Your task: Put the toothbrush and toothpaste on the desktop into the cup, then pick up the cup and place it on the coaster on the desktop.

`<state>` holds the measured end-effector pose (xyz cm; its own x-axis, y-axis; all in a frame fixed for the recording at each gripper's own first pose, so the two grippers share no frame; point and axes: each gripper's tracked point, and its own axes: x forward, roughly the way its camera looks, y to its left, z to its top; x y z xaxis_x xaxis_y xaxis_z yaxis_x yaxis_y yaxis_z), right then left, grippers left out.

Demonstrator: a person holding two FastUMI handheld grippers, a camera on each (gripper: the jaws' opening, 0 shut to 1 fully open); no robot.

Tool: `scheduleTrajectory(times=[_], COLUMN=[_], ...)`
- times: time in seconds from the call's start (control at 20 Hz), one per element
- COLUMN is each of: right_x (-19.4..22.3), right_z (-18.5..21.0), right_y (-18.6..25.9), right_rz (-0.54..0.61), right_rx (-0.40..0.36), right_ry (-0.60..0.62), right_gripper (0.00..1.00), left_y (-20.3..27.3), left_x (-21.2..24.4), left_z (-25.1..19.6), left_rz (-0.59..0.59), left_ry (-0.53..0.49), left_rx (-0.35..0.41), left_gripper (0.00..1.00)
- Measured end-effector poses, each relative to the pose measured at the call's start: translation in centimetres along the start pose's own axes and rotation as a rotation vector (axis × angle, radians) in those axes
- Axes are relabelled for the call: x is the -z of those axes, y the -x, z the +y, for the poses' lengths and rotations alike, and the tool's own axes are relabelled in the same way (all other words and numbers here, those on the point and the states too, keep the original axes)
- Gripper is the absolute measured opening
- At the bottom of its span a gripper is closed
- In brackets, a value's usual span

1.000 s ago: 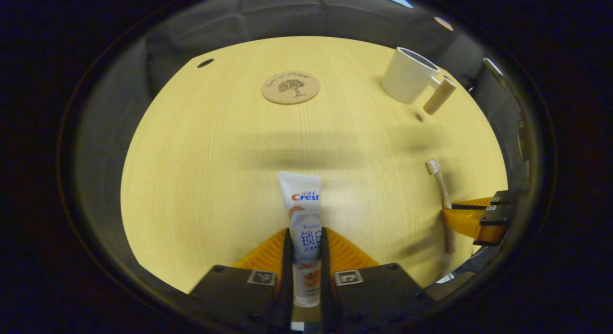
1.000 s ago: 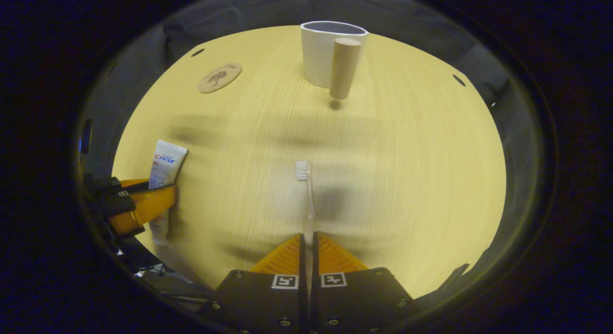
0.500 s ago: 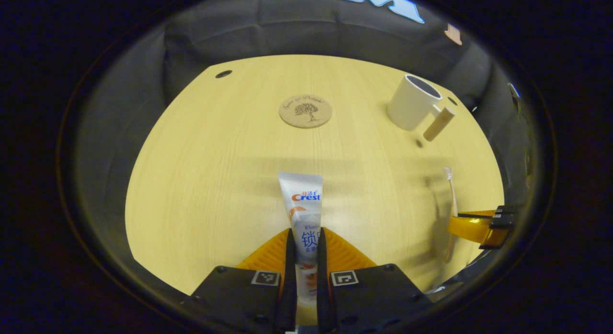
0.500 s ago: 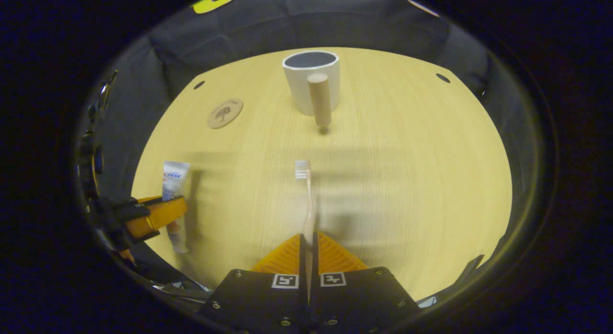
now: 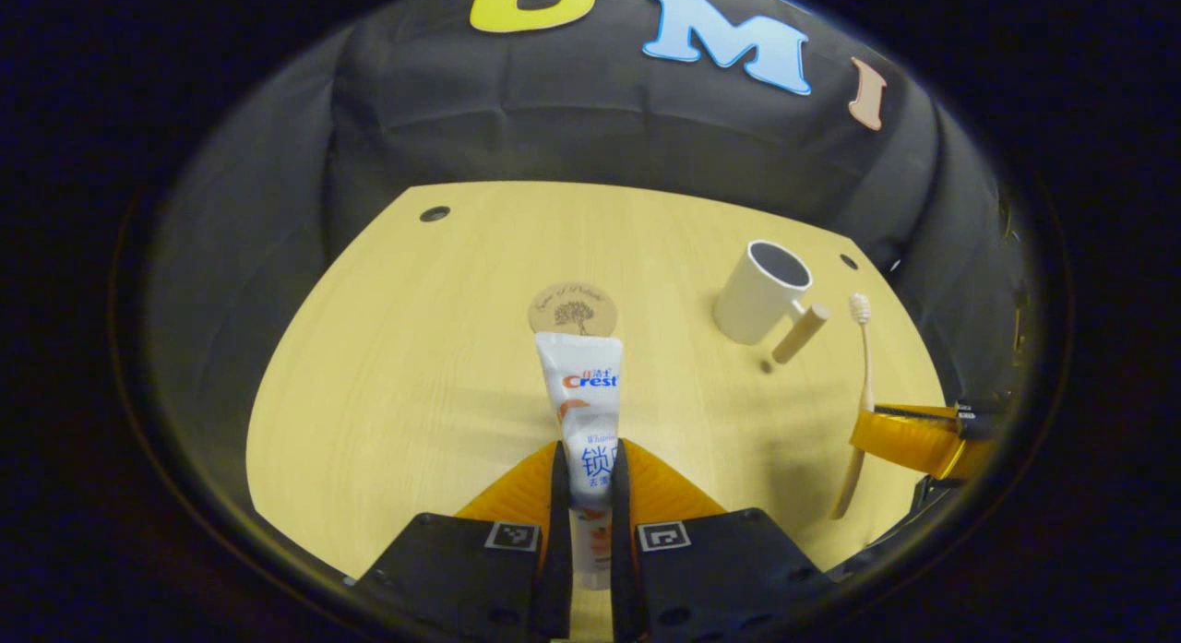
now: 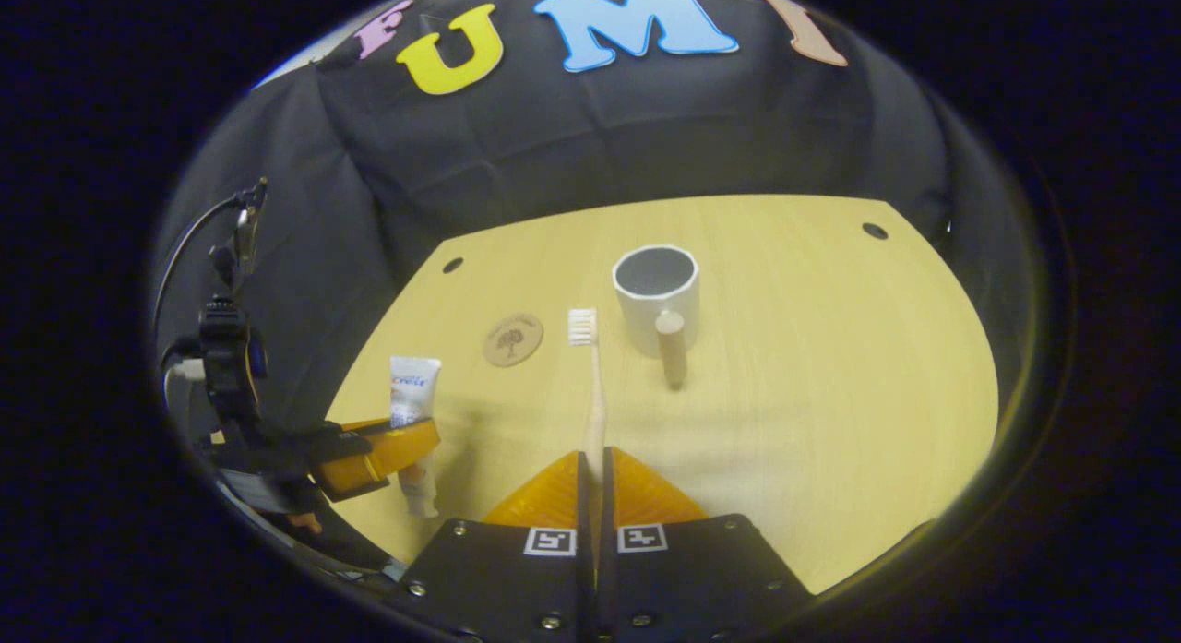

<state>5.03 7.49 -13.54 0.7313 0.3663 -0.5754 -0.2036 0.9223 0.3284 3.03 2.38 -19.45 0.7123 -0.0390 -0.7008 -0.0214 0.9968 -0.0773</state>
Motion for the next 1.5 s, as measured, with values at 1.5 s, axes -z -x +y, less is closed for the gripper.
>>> scheduleTrajectory(times=[1.5], right_x=[-18.2], right_z=[-4.3], right_y=[-12.1], right_rz=[-0.426], right_rx=[0.045], right_ry=[0.215], right_gripper=[0.03], left_y=[2.7], left_x=[-12.5], left_z=[-1.6], left_rz=[-0.363], left_ry=[0.099], left_rx=[-0.031], left_gripper=[0.24])
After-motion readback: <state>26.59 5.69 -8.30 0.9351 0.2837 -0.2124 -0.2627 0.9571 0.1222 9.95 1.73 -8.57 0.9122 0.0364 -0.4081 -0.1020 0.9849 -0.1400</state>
